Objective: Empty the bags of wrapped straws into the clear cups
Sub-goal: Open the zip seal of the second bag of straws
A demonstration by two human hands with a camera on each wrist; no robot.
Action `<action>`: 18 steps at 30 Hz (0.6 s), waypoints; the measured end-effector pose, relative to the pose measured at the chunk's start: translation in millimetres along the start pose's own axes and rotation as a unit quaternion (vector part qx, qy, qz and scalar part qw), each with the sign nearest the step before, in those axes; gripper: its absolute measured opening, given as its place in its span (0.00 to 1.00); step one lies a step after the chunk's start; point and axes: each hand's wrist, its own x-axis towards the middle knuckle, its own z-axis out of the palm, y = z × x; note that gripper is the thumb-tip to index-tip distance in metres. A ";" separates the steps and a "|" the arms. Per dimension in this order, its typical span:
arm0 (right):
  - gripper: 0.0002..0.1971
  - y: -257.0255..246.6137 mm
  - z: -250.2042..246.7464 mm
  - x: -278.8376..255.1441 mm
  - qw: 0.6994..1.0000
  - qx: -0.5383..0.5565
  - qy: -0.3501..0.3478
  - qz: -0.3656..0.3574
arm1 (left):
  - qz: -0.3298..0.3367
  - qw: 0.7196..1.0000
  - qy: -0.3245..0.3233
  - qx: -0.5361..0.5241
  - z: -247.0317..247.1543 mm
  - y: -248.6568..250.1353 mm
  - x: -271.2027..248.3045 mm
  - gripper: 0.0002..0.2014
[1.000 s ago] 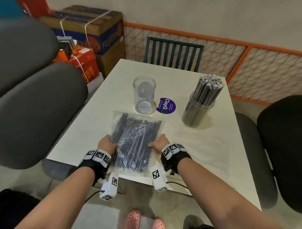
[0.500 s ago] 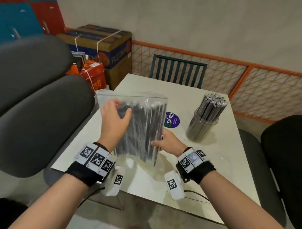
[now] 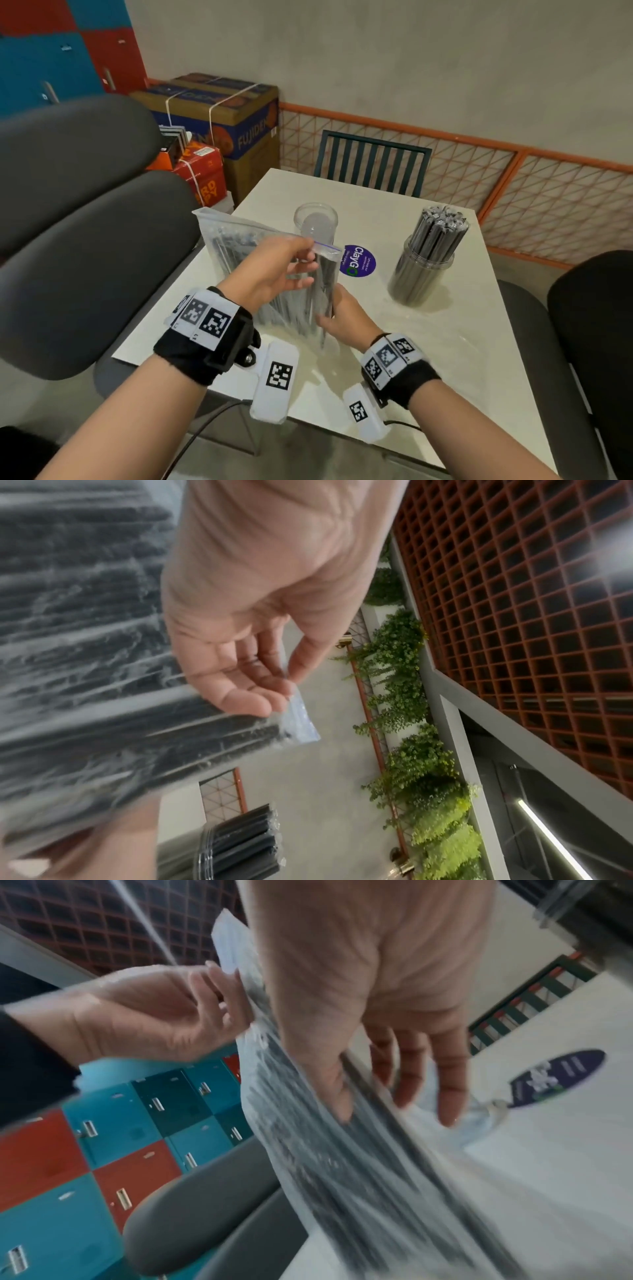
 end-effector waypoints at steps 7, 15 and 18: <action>0.35 -54.1 -71.4 -26.7 0.995 0.066 0.045 -0.055 | 0.104 0.991 0.029 0.076 1.7 -17.2 -5.5 0.12; 0.08 -74.6 -79.1 -30.8 0.969 -0.173 0.154 -0.081 | 0.132 0.987 0.022 0.093 16.5 -29.0 -8.0 0.11; 0.09 -74.9 -77.3 -31.4 0.974 -0.170 0.138 -0.058 | 0.125 0.987 0.009 0.100 15.4 -31.6 -10.3 0.10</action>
